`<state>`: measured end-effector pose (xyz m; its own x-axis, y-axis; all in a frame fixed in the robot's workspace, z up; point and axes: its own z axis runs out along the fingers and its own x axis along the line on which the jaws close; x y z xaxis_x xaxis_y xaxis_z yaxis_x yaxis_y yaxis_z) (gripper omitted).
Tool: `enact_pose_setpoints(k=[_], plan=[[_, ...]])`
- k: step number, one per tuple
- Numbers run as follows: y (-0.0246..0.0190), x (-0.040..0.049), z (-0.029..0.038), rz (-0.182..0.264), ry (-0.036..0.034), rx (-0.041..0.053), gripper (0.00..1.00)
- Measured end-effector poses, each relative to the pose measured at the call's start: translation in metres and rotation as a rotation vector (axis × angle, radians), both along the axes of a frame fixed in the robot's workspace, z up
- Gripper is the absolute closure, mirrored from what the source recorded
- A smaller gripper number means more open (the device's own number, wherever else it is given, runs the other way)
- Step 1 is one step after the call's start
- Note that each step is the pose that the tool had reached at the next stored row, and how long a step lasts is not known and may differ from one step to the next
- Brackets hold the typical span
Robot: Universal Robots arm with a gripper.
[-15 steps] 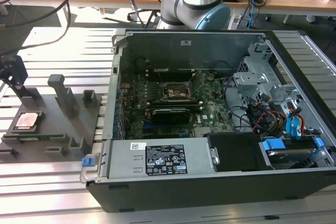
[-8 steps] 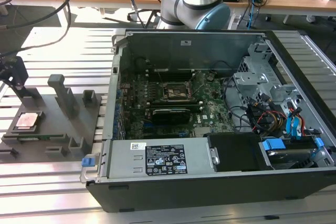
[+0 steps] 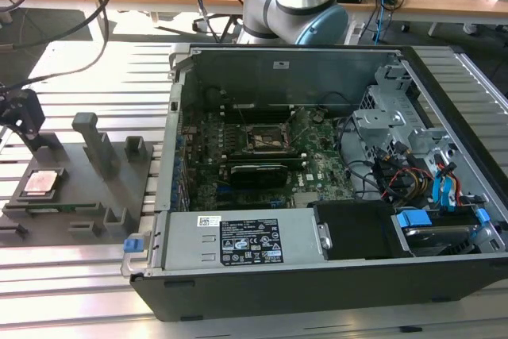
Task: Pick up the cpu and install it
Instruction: 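Pick up the cpu and move it towards the insertion slot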
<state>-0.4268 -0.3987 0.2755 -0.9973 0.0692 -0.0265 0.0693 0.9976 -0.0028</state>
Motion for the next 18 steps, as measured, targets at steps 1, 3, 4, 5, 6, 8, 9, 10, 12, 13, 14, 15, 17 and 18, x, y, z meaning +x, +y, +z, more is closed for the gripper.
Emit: enact_pose_setpoints(k=[1,3,4,5,6,8,9,10,12,13,14,15,17,18], plan=[[0.0000,0.0000,-0.0037,0.000,0.0000,0.0000,0.34],[0.0000,0.0000,-0.0080,0.002,0.0000,-0.0007,0.34],[0.0001,-0.0001,-0.0088,0.014,0.0002,-0.0065,0.34],[0.0000,0.0000,-0.0094,0.031,0.0002,-0.0156,0.34],[0.0000,0.0001,-0.0100,0.062,0.0000,-0.0161,0.34],[0.0000,0.0002,-0.0105,0.069,-0.0001,-0.0160,0.34],[0.0000,0.0002,-0.0116,0.069,-0.0004,-0.0159,0.34],[0.0000,0.0002,-0.0121,0.069,-0.0003,-0.0159,0.34],[0.0000,0.0002,-0.0135,0.069,-0.0003,-0.0159,0.34],[0.0000,0.0002,-0.0141,0.069,-0.0003,-0.0159,0.34],[0.0000,0.0002,-0.0150,0.069,-0.0002,-0.0160,0.34],[0.0000,0.0002,-0.0157,0.069,-0.0002,-0.0160,0.34],[0.0000,0.0002,-0.0171,0.069,-0.0002,-0.0160,0.34],[0.0000,0.0002,-0.0177,0.069,-0.0002,-0.0160,0.34]])
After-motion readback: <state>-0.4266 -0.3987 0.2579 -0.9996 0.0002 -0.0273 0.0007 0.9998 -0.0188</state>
